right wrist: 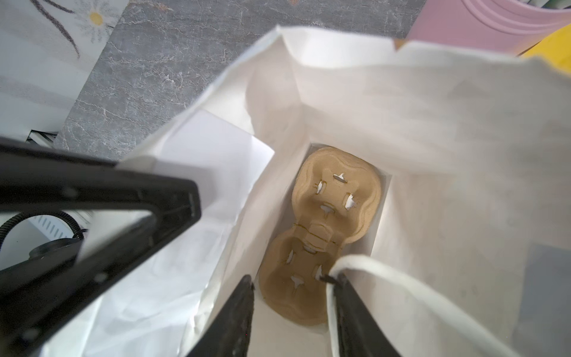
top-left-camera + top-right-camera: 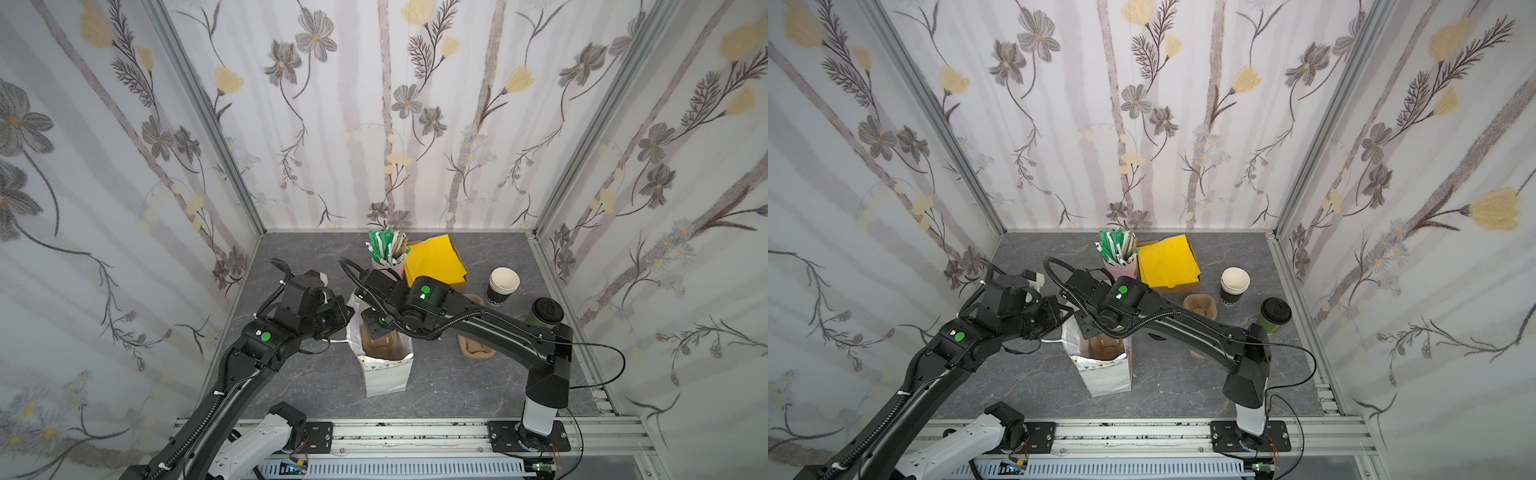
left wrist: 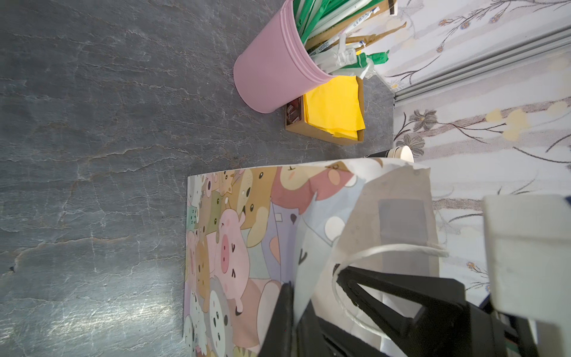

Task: Pack a coffee takeout order
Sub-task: Press the cup tray against the takeout bag.

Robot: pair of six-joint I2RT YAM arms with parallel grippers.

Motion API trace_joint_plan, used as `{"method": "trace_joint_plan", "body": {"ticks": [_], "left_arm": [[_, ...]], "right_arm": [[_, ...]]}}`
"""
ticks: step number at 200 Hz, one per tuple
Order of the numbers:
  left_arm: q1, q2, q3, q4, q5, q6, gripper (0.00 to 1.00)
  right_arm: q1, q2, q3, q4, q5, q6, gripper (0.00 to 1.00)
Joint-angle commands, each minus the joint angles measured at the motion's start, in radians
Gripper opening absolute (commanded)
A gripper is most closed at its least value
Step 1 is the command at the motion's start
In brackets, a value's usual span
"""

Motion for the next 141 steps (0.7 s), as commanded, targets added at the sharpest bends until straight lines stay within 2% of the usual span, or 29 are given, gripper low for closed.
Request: {"method": "trace_joint_plan", "body": {"ticks": [1,77,102,141], "left_arm": [[0.002,-0.003,-0.006,0.007,-0.018,-0.005,0.00],[0.001,-0.010,-0.021,0.007,-0.024,-0.002,0.00],[0.001,-0.013,-0.028,0.008,-0.024,-0.003,0.00],[0.001,-0.010,-0.034,0.009,-0.027,-0.004,0.00]], "right_arm": [[0.002,-0.009,-0.003,-0.011,0.024,0.010,0.44],[0.003,0.008,-0.002,-0.029,0.005,0.023,0.48],[0.004,0.015,-0.003,-0.006,-0.013,0.016,0.45],[0.001,0.015,0.003,0.056,-0.060,0.004,0.34]]}}
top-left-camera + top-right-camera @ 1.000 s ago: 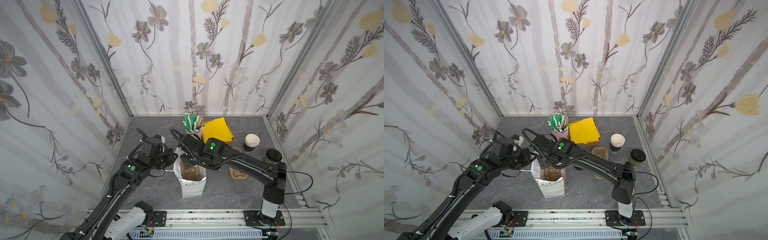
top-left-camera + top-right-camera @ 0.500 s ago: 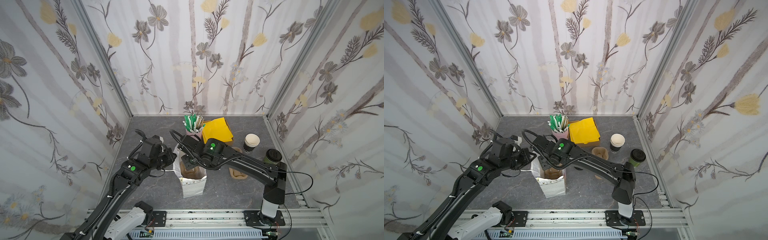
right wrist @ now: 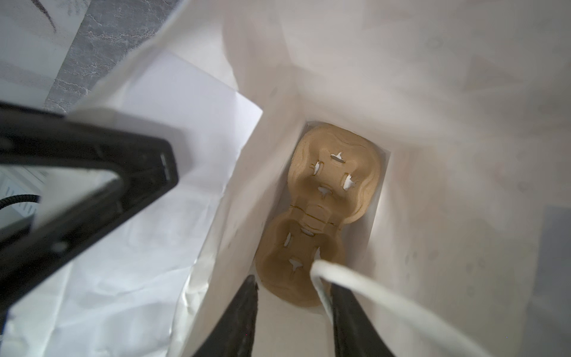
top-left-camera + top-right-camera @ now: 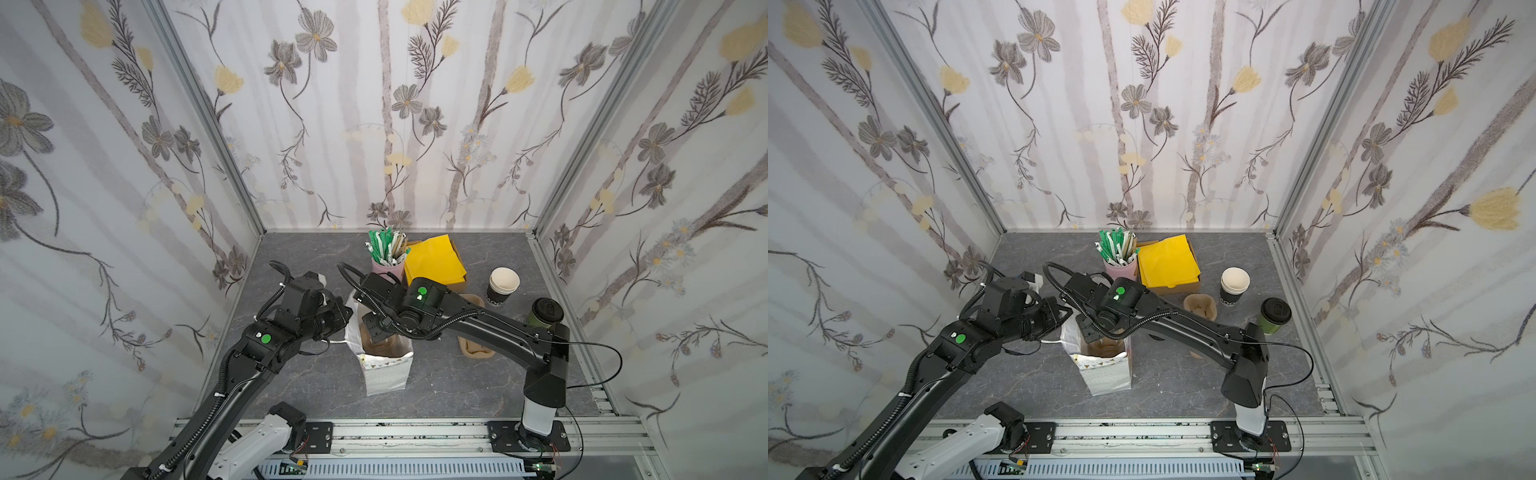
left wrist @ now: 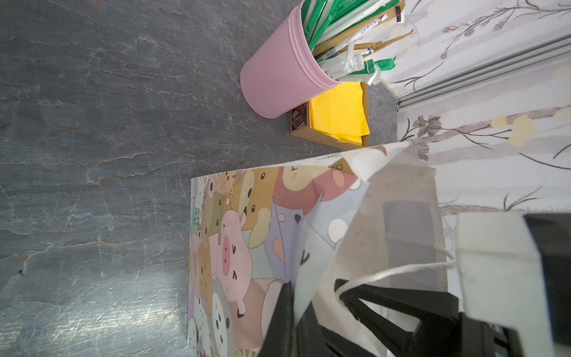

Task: Pack a coffee takeout order
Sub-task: Press the cup tray against the takeout bag.

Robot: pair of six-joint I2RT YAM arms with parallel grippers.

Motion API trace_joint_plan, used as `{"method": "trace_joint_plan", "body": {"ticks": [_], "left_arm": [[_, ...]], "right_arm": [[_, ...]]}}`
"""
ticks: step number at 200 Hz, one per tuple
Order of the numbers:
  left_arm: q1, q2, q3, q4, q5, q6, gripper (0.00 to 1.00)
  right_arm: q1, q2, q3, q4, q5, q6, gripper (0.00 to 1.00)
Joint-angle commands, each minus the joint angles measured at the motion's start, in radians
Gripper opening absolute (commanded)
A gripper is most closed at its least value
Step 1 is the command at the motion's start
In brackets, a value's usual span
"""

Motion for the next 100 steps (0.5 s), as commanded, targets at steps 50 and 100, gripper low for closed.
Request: {"method": "trace_joint_plan", "body": {"ticks": [50,100], "left_arm": [[0.000,0.003,-0.005,-0.009,-0.030,0.001,0.00],[0.000,-0.017,-0.020,-0.011,-0.060,-0.005,0.00]], "right_arm": [[-0.011,-0.044,-0.005,0.118,-0.086,-0.011,0.13],[-0.035,-0.176,-0.070,0.114,-0.073,0.036,0.00]]}}
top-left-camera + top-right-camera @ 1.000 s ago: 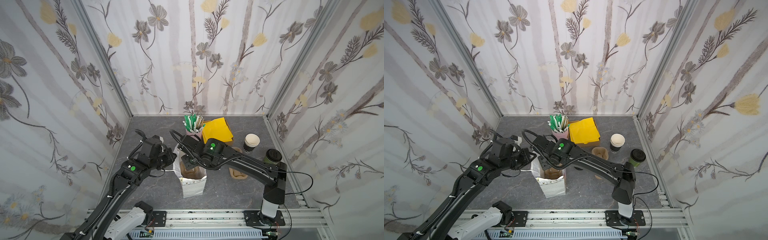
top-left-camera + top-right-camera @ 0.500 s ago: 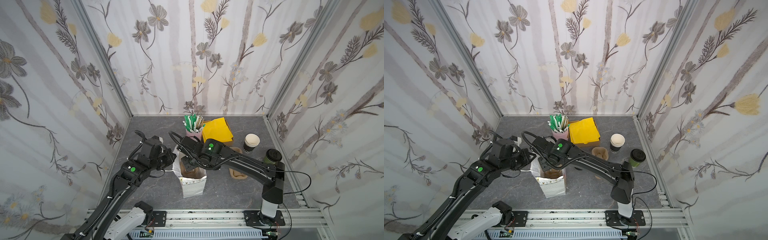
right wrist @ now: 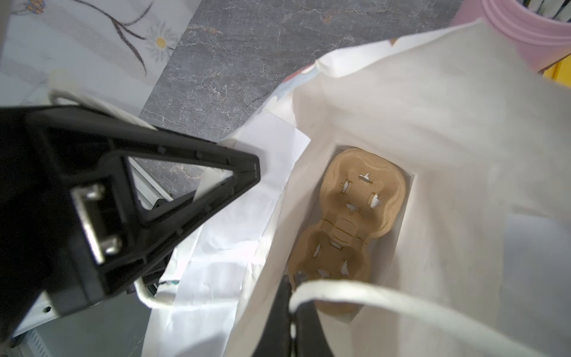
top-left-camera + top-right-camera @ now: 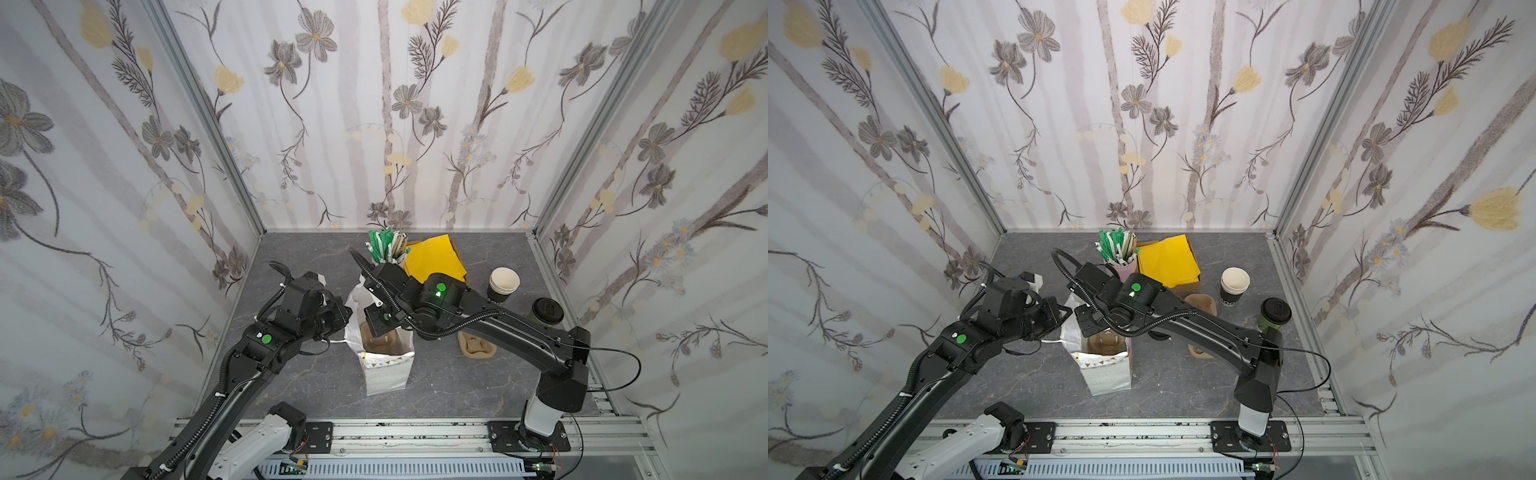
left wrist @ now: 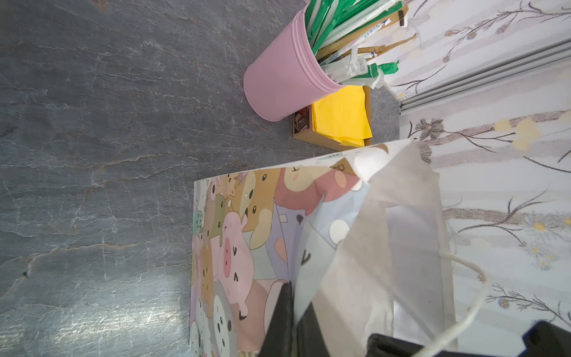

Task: Pack a coffee takeout order
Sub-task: Press the cup tray against the takeout bag.

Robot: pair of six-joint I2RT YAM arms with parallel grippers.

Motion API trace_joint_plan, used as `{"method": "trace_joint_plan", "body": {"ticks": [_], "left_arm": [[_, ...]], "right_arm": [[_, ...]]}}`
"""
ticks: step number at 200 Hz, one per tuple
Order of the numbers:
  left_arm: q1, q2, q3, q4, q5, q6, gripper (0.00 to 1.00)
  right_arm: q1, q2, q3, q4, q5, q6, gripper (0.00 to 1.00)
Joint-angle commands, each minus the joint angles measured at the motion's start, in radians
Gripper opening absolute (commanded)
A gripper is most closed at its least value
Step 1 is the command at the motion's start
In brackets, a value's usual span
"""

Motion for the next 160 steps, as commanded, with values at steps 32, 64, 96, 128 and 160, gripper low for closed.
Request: {"method": "trace_joint_plan", "body": {"ticks": [32,64,96,128,160], "left_arm": [[0.001,-0.027,-0.040,-0.017,-0.034,-0.014,0.00],[0.001,-0.029,-0.057,-0.017,-0.029,-0.010,0.00],[0.001,-0.019,-0.055,-0.018,-0.024,-0.007,0.00],[0.001,-0.012,-0.046,-0.017,-0.034,0.000,0.00],[0.001,-0.019,-0.051,-0.019,-0.037,0.000,0.00]], "right_arm": [[-0.040,-0.197,-0.163,0.066,0.043,0.102,0.04],[-0.106,-0.356,-0.372,0.214,-0.030,0.169,0.07],[-0.152,-0.465,-0.543,0.474,-0.234,0.188,0.09],[-0.157,-0.528,-0.636,0.618,-0.314,0.218,0.10],[-0.172,-0.630,-0.723,0.667,-0.202,0.284,0.16]]}}
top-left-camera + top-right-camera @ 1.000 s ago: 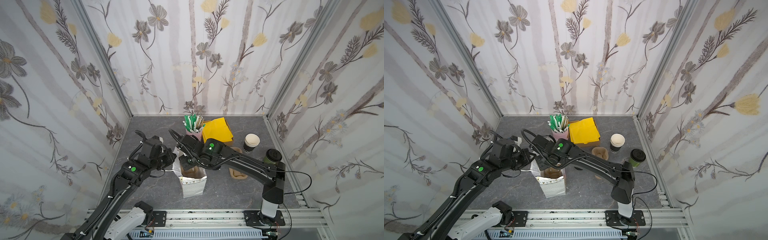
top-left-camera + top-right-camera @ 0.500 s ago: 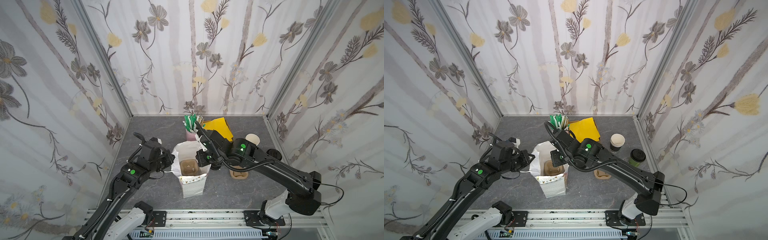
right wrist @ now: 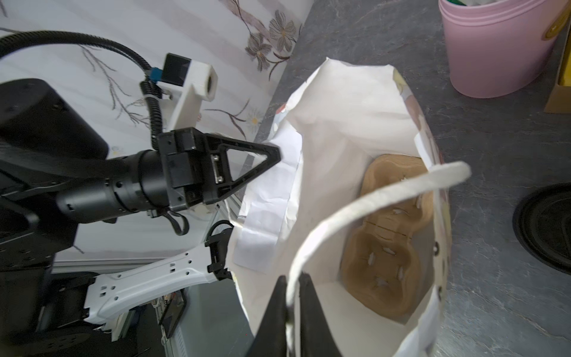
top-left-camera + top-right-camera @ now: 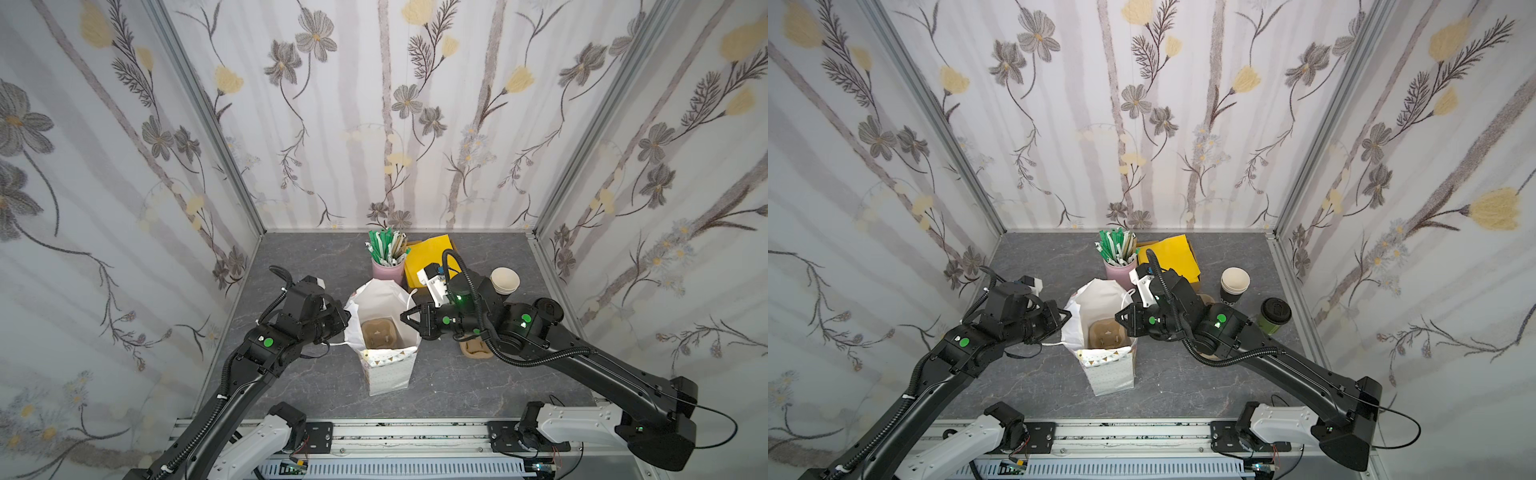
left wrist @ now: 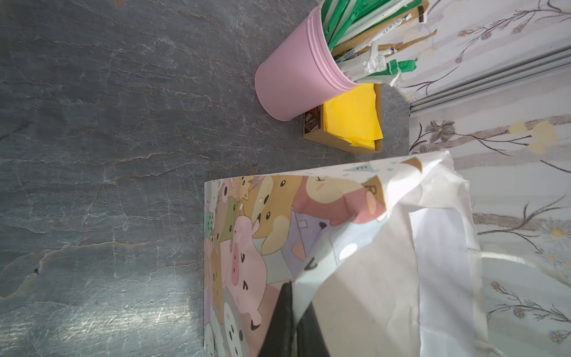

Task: Pack a coffee takeout order
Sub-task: Press the cup tray against the takeout bag.

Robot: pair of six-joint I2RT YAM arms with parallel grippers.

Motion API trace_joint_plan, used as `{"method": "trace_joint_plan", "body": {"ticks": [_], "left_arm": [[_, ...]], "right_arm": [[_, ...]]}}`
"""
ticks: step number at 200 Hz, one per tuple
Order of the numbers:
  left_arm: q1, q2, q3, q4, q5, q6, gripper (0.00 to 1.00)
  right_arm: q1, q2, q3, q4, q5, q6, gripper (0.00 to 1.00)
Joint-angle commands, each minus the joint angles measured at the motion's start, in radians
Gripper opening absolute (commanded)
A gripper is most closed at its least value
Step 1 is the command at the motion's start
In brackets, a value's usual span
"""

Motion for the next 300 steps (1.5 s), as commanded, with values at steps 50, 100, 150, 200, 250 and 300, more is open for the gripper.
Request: {"method": "trace_joint_plan", "body": {"ticks": [50,100,150,200,250,300], "left_arm": [[0.001,0.000,0.011,-0.033,-0.028,-0.003,0.00],[0.001,0.015,0.034,-0.032,-0.025,0.020,0.00],[0.001,0.013,0.028,-0.030,-0.018,0.023,0.00],[-0.001,0.017,0.028,-0.031,-0.015,0.014,0.00],[-0.001,0.049,0.060,-0.029,-0.010,0.032,0.00],[-0.001,0.046,0.070,-0.030,-0.008,0.037,0.00]], "right_arm": [[-0.113,-0.178,-0.209,0.108,0.119,0.229,0.29],[-0.177,-0.188,-0.236,0.117,0.093,0.238,0.31],[-0.191,-0.103,-0.318,0.202,-0.012,0.241,0.35],[-0.193,-0.091,-0.475,0.387,-0.070,0.297,0.39],[-0.192,0.023,-0.369,0.346,-0.177,0.239,0.44],[-0.193,-0.054,-0.252,0.155,-0.053,0.198,0.53]]}}
